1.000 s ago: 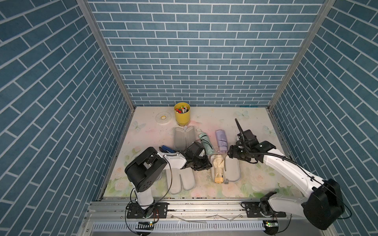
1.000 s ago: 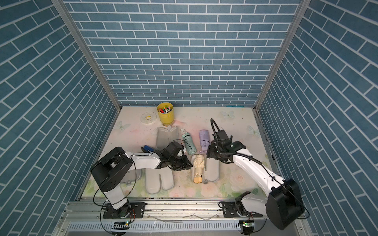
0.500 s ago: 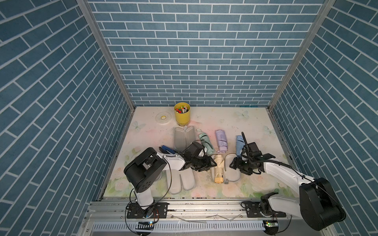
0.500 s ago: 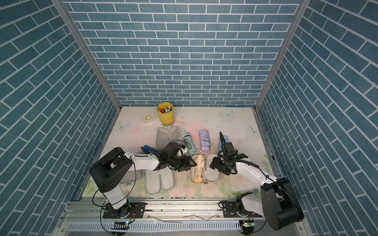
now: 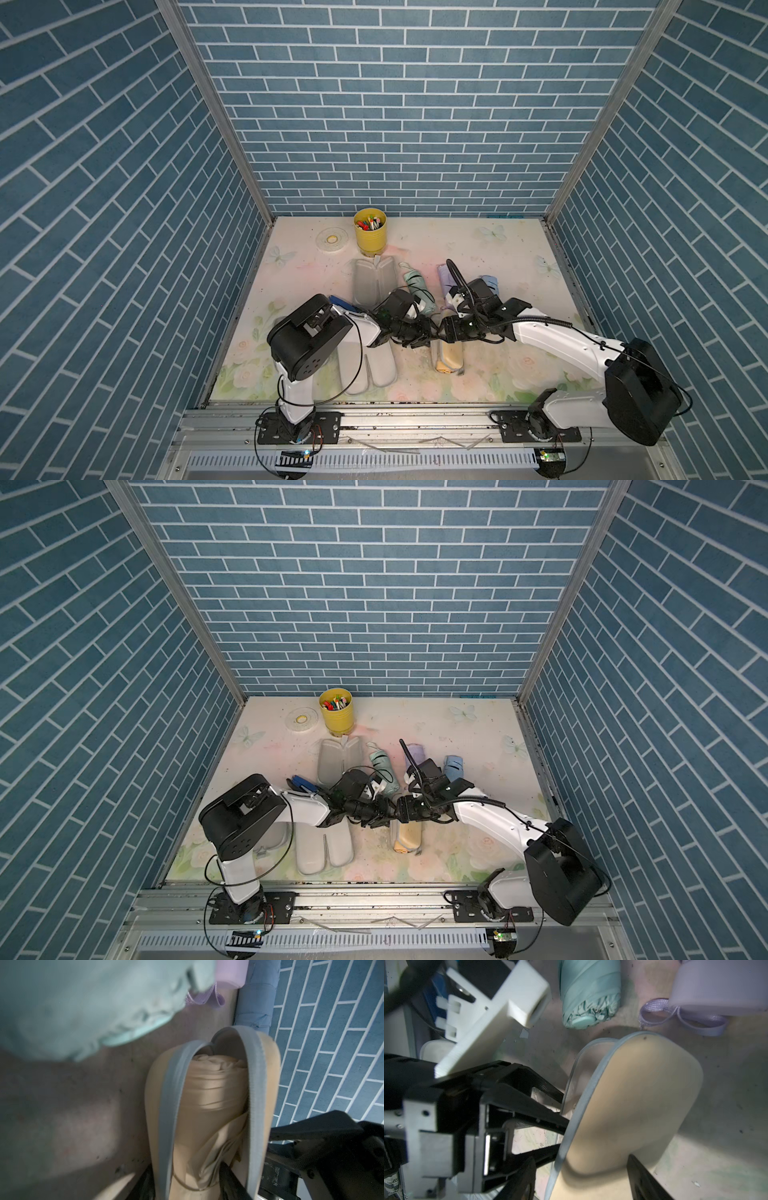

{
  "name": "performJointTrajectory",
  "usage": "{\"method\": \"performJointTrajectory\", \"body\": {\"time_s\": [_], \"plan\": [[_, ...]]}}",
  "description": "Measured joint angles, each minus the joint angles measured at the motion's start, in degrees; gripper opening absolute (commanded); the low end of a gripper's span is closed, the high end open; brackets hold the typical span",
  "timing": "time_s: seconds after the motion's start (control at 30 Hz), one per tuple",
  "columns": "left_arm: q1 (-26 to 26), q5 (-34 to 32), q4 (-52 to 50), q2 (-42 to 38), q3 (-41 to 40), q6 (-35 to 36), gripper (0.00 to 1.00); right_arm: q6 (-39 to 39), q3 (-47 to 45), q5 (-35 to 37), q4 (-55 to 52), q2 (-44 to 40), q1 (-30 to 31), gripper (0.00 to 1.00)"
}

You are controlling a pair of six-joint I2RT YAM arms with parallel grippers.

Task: Put umbrellas into zippered umbrella sleeves
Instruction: Close the umbrella sleeve at the center of the board, then pick up the umbrella sleeve at the center of the board.

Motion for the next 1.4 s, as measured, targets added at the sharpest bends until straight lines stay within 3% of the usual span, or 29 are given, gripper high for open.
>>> {"method": "performJointTrajectory", "body": {"time_s": [0.1,0.27,0.4,0.5,0.6,0.7,0.8,0.9,1.13,1.3,1.4], "plan": [[1.2,0.6,0.4,-1.2,-1.7,-0.2,0.60,-0.1,0.0,0.5,0.2,0.8,0.1,0.65],[4.3,0.9,-0.5,-7.8,-4.9,0.9,0.69,-0.2,-0.3,0.6,0.9,0.7,0.1,0.47],[3.7,1.3,0.6,-8.8,-5.1,0.9,0.87,0.0,-0.3,0.1,1.0,0.8,1.0,0.38],[2.7,1.3,1.5,-8.0,-5.1,0.4,0.88,0.0,-0.2,-0.3,1.5,1.6,3.1,0.32],[2.4,0.8,0.9,-6.7,-4.8,0.7,0.84,0.0,0.2,0.0,1.7,3.2,4.4,0.34],[2.4,0.3,-1.6,-6.1,-4.8,1.9,0.80,0.5,0.1,-0.7,1.6,2.1,4.6,0.52],[2.3,0.5,-3.7,-6.2,-4.5,3.7,0.76,1.2,-0.7,-3.4,2.0,-0.5,4.5,0.57],[2.0,0.5,-5.3,-6.3,-4.1,5.2,0.72,2.3,-3.7,-6.8,2.9,-4.6,2.7,0.55],[1.9,0.7,-6.3,-6.3,-4.0,6.1,0.69,7.0,-13.2,-8.2,3.7,-10.9,-10.0,0.56],[1.5,1.4,-5.6,-6.3,-4.0,5.5,0.78,9.5,-17.0,-10.1,9.5,-6.9,-10.3,0.51],[0.1,1.6,-4.7,-6.1,-4.0,4.4,0.77,10.5,-16.8,-11.1,13.0,-4.0,-9.7,0.47]]}}
